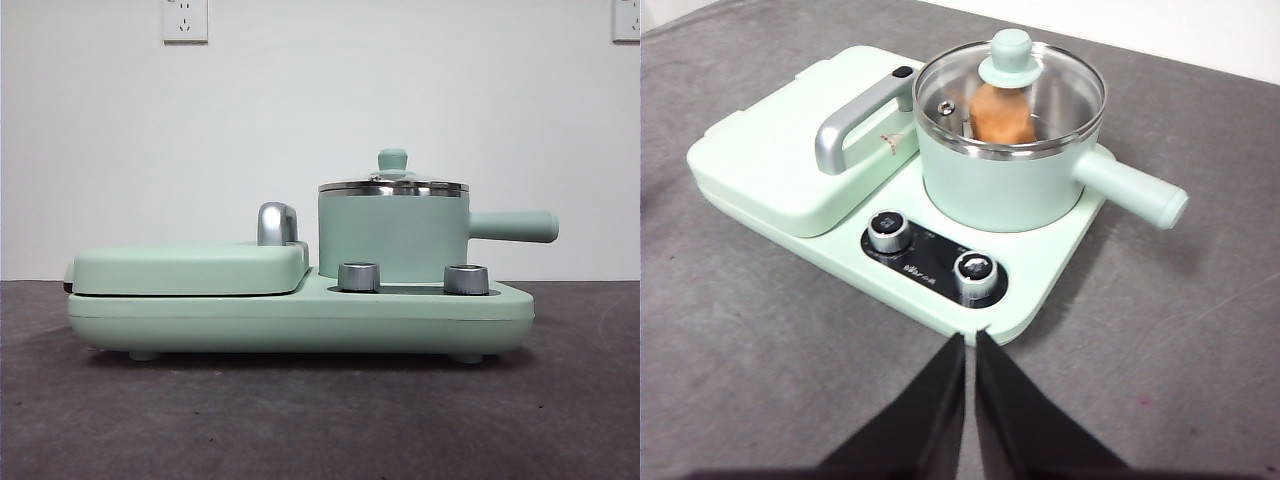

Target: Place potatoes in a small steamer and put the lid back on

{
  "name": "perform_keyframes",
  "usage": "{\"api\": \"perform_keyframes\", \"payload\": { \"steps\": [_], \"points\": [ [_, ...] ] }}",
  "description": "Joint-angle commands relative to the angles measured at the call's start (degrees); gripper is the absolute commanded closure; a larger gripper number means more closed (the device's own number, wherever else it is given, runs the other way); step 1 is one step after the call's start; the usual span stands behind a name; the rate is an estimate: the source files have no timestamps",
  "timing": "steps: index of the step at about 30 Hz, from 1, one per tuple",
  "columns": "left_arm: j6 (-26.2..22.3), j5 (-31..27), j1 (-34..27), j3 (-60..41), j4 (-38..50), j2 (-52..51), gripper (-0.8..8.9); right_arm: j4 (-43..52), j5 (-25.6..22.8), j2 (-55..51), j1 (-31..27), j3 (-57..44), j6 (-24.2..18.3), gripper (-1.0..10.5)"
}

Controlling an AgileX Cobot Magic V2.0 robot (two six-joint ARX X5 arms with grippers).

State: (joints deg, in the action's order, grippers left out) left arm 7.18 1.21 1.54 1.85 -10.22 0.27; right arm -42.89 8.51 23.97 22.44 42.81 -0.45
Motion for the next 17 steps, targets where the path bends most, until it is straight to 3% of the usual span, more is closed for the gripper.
{"api": "perform_keyframes", "payload": {
  "steps": [1, 4, 12, 17],
  "points": [
    [-0.3, -0.2, 0.0, -1.1, 0.9, 0.0, 8.08, 1.0, -1.4, -1.1, -1.4, -0.9, -4.3, 9.3],
    [-0.3, -0.2, 0.0, -1.1, 0.9, 0.0, 8.08, 4.5, -3.1, -5.5, -5.4, -7.4, -6.5, 9.3],
    [-0.3, -0.2, 0.0, -1.1, 0.9, 0.0, 8.08, 24.3, -2.6, -20.5, -17.0, -33.1, -6.3, 9.3],
    [-0.3, -0.2, 0.0, -1.1, 0.9, 0.0, 8.08, 33.4, -2.6, -23.9, -19.7, -41.3, -4.7, 9.3]
  ]
}}
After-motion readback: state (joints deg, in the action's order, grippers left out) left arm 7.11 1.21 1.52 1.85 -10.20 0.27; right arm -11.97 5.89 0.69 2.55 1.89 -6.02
